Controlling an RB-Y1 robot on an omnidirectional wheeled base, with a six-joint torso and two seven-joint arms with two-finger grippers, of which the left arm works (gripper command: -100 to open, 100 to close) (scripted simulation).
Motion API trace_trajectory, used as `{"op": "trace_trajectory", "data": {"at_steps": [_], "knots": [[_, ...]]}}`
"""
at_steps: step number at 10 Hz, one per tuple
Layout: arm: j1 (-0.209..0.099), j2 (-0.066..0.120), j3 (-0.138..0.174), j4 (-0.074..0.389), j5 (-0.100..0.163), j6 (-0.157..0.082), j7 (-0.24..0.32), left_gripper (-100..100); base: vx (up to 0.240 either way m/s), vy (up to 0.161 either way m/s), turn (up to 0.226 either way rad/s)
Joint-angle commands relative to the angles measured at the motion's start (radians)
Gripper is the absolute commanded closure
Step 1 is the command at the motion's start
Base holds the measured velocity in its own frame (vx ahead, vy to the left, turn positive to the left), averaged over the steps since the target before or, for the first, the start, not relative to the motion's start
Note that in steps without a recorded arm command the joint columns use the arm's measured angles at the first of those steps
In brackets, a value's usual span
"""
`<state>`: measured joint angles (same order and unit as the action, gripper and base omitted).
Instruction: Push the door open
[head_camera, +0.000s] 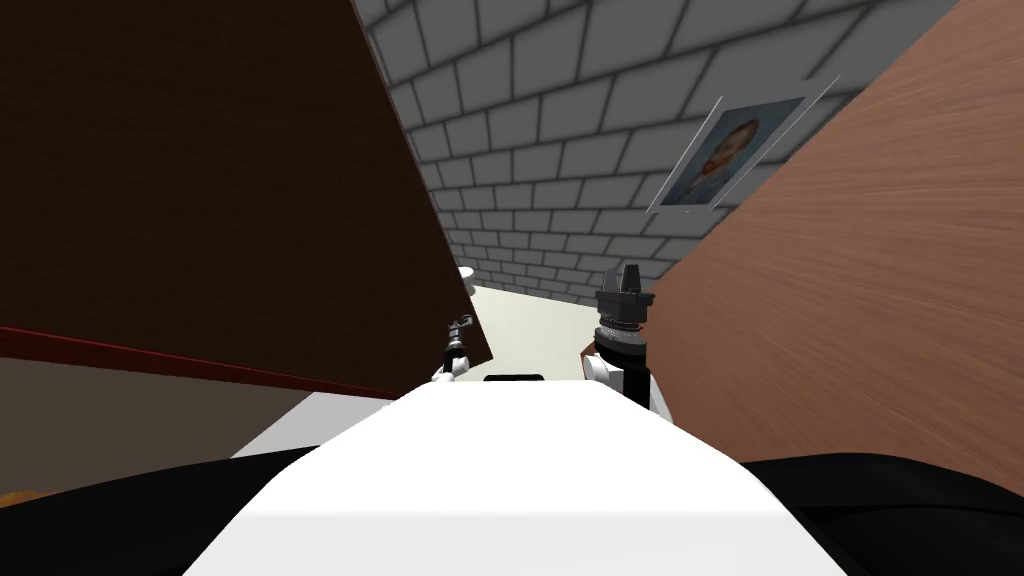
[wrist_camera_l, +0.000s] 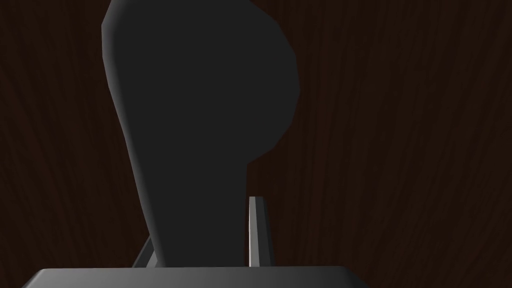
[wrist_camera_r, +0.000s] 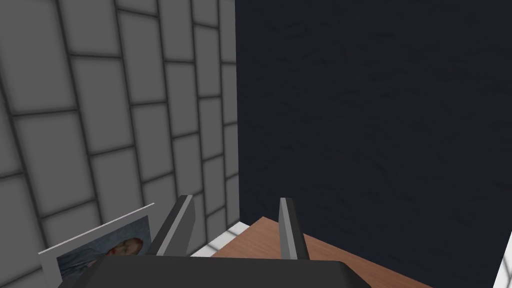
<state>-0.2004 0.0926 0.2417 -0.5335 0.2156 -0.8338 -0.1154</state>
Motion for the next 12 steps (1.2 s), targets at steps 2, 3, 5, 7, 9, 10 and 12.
{"op": "trace_trajectory", "data": {"at_steps": [2,3,5,7,9,10,12], "knots": [[0.014,0.004,0.023,-0.031,0.014,0.014,-0.014,100,0.085,-0.007,0.015],[0.014,0.005,0.028,-0.031,0.017,0.014,-0.015,100,0.163,-0.036,0.057],[0.014,0.005,0.028,-0.031,0.017,0.014,-0.015,100,0.085,-0.010,0.019],[0.016,0.010,0.054,-0.030,0.034,0.012,-0.025,100,0.169,-0.029,0.046],[0.017,0.013,0.075,-0.028,0.048,0.010,-0.034,100,0.193,-0.032,0.059],[0.017,0.013,0.075,-0.028,0.048,0.010,-0.034,100,0.151,-0.010,0.032],[0.018,0.016,0.101,-0.027,0.065,0.008,-0.044,100,0.187,-0.010,0.038]]}}
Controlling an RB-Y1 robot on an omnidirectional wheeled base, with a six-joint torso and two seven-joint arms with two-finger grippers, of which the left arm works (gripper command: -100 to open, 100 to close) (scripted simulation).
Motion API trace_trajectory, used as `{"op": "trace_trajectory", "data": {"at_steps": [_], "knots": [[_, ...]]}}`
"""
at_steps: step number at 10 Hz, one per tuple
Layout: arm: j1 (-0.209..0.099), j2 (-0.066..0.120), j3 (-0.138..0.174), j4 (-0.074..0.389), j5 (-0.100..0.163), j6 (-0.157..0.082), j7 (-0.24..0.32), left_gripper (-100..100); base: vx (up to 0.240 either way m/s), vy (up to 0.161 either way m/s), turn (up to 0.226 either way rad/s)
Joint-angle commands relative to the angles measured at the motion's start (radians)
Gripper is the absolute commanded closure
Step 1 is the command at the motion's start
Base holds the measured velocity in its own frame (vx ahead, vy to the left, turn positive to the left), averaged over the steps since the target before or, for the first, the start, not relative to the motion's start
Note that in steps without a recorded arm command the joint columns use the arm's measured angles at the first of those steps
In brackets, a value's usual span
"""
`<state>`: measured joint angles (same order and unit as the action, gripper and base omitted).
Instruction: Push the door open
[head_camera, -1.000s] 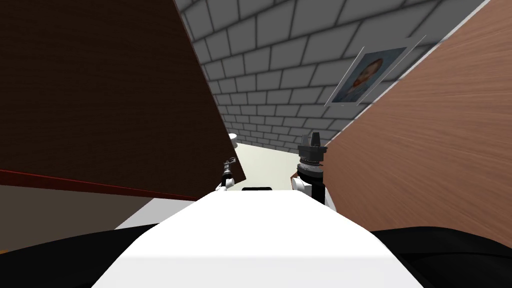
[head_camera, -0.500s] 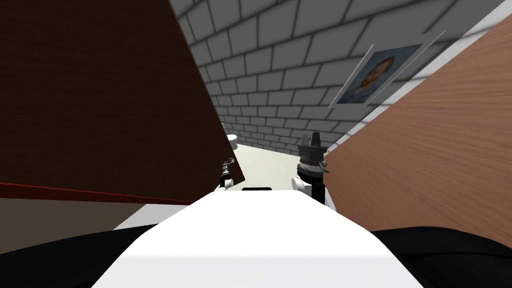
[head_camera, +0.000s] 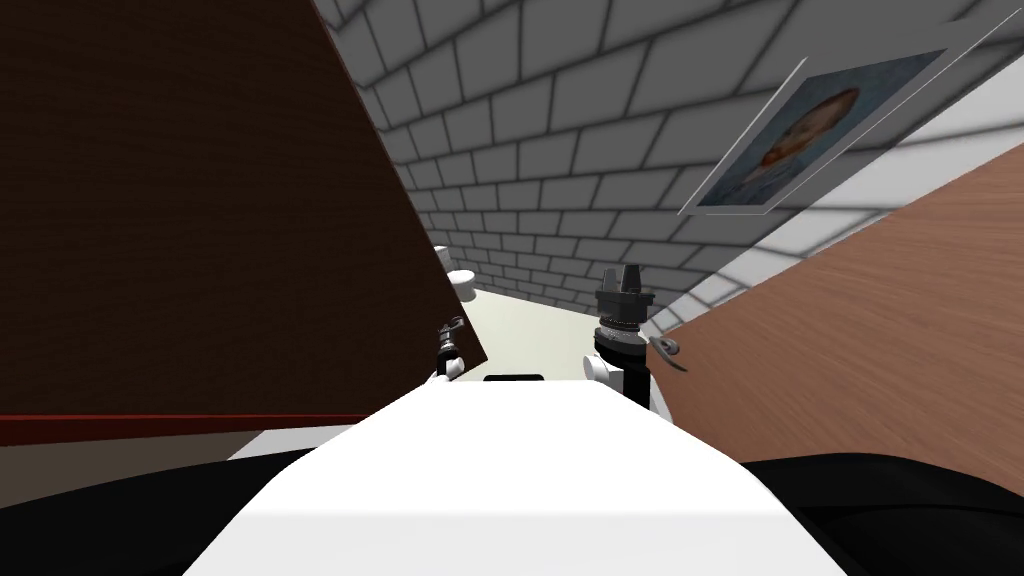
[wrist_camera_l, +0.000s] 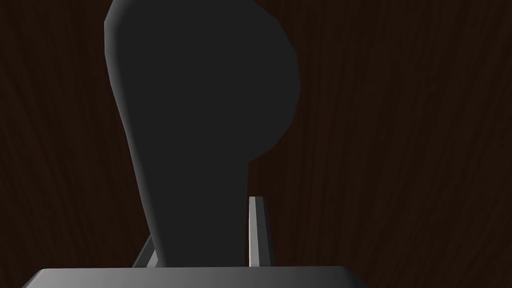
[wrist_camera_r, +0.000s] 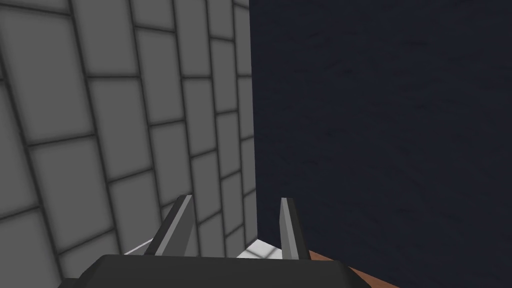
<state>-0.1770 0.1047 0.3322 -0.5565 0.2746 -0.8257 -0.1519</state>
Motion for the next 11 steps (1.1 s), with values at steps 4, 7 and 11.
{"op": "trace_trajectory", "data": {"at_steps": [4,7,11], "knots": [[-0.003,0.007,0.049,-0.002,0.031,-0.004,-0.022,100,0.181,-0.030,0.060],[-0.001,0.009,0.069,-0.001,0.044,-0.005,-0.029,100,0.142,-0.020,0.039],[0.010,0.013,0.092,0.001,0.058,-0.006,-0.036,100,0.150,-0.024,0.052]]}}
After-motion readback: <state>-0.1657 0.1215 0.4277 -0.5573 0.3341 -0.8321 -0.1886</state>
